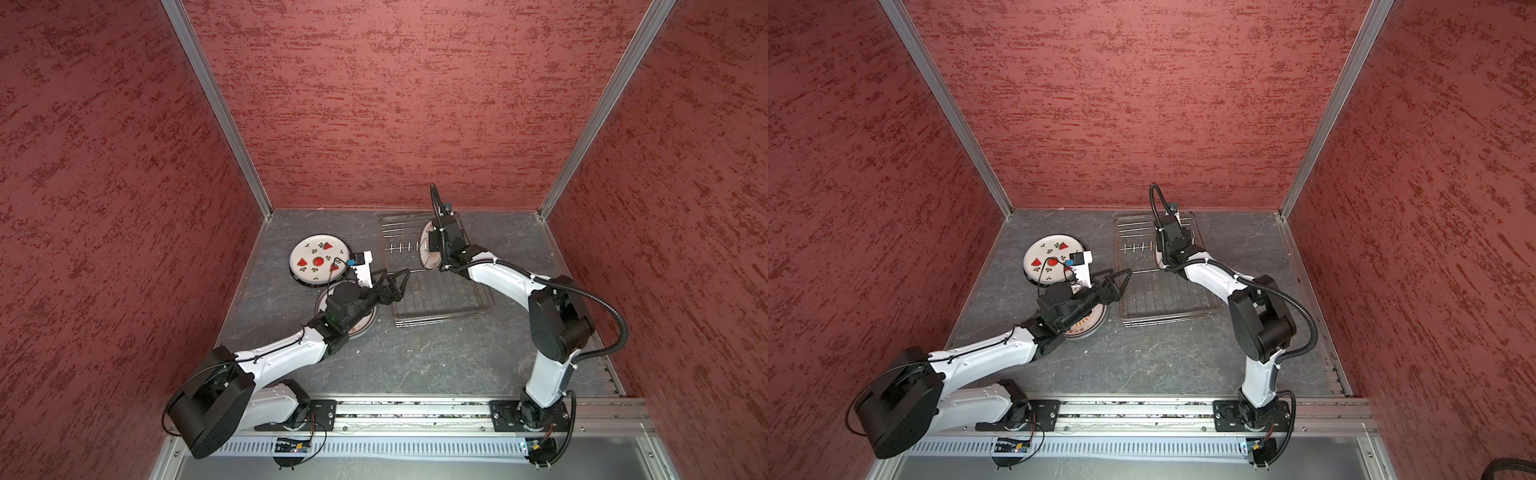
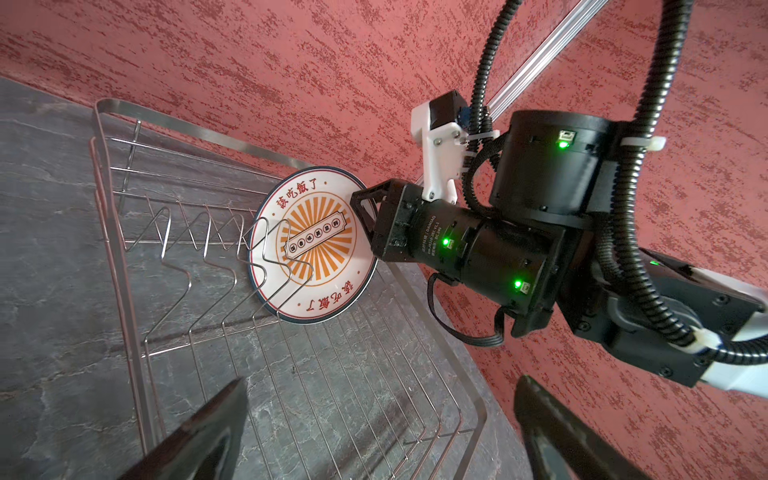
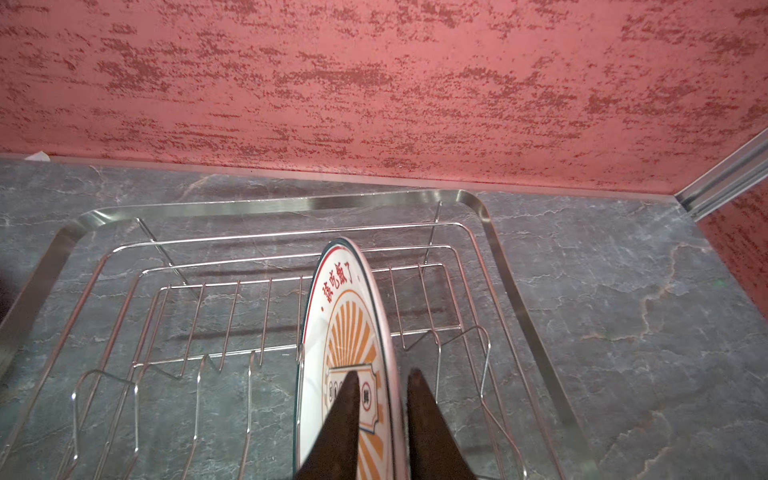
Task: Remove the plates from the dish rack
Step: 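Grip the last sunburst plate in the rack with the right gripper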
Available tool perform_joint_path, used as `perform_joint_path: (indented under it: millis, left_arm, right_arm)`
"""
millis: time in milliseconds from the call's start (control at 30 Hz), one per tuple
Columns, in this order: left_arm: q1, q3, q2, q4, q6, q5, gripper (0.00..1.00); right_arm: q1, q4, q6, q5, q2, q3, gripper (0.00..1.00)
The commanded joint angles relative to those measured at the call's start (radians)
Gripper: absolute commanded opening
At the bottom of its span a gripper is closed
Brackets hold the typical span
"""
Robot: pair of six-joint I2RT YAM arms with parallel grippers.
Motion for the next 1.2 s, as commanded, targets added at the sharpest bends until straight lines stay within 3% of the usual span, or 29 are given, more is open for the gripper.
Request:
perform_joint_path:
  millis: [0,200,600,900,1167]
  left_arm:
    - [-0.013,-0.02,-0.025,0.015,-0.002,-0.029,0.99]
    - [-0.023,-0.014,-0.009,0.024,-0.003,-0.015,0.99]
    - [-0.023,-0.007,-0.001,0.016,-0.004,-0.024,0.99]
    - [-0.023,-0.002,0.008,0.018,-0.005,-0.022,0.99]
    - [-0.005,-0.064,-0.008,0.128,-0.019,-0.036,0.99]
  right_arm:
    - [0.004,-0.006,0.008,0.022,0.01,0.034,0.18]
    - [0.016,-0.012,0.01,0.068,0.023,0.049,0.09]
    - [0.089,0.054,-0.041,0.237,0.014,0.052,0.02]
    - [0.114,0.08,-0.111,0.299,-0.016,0.056,0.0]
    - [0.151,0.181,-0.213,0.375,-0.091,0.004,0.0]
